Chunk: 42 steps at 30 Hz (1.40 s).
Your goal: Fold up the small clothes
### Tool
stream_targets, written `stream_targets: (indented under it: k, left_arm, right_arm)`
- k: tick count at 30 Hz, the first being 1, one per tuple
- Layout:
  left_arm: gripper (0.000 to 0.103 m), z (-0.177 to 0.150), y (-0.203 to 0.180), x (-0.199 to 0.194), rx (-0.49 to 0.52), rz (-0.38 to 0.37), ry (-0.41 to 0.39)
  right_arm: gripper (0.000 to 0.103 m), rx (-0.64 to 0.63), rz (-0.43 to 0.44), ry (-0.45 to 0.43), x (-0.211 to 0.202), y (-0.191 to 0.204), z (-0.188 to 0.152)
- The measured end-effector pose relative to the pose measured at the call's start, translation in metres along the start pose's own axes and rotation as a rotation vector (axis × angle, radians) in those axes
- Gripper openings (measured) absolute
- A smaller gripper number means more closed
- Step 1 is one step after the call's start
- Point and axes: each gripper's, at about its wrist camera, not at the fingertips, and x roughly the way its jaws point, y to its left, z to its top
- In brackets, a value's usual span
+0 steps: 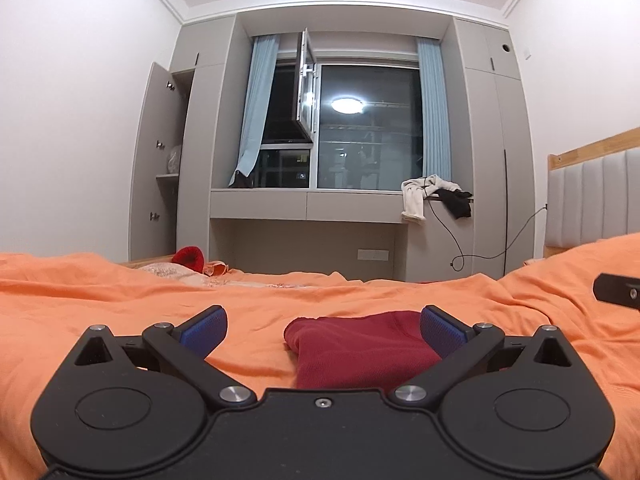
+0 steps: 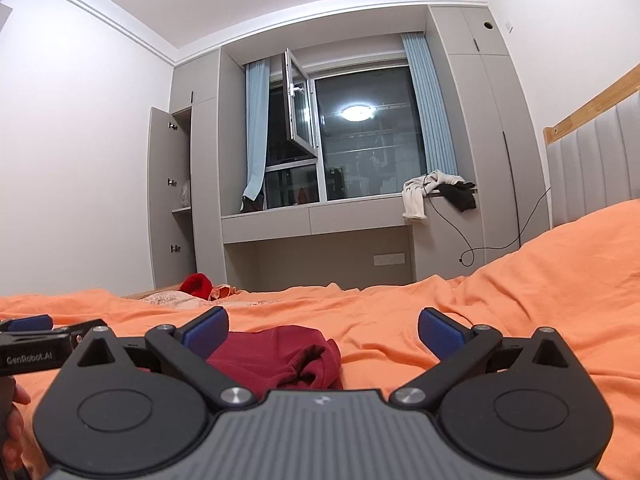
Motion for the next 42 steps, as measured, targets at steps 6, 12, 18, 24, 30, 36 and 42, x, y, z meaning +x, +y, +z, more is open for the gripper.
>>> stream_targets:
  k: [6, 12, 18, 24, 30, 36, 42]
  left_arm:
    - [0.102, -0.003, 0.006, -0.022, 0.002, -0.002, 0.003]
    - [0.102, -0.008, 0.015, -0.034, -0.028, 0.007, 0.05]
    - [0.102, -0.014, 0.015, -0.046, -0.008, -0.009, 0.077]
    - [0.102, -0.02, 0.013, -0.043, 0.001, -0.04, 0.126]
    - [0.102, -0.024, 0.007, -0.038, 0.016, -0.049, 0.151]
    - [0.102, -0.025, 0.007, -0.038, 0.015, -0.048, 0.151]
    - [0.102, -0.025, 0.006, -0.038, 0.019, -0.047, 0.15]
  right_arm:
    - [0.103, 0.008, -0.028, 0.013, -0.022, 0.002, -0.007]
    - [0.103, -0.013, -0.052, 0.016, -0.039, 0.008, -0.014]
    - [0.103, -0.03, -0.067, 0.036, -0.049, 0.011, -0.022]
    - [0.103, -0.073, -0.08, 0.064, -0.046, 0.017, -0.029]
    - [0.103, -0.085, -0.083, 0.092, -0.041, 0.017, -0.034]
    - [0.103, -0.088, -0.094, 0.1, -0.041, 0.014, -0.036]
    - [0.103, -0.086, -0.1, 0.103, -0.04, 0.011, -0.036]
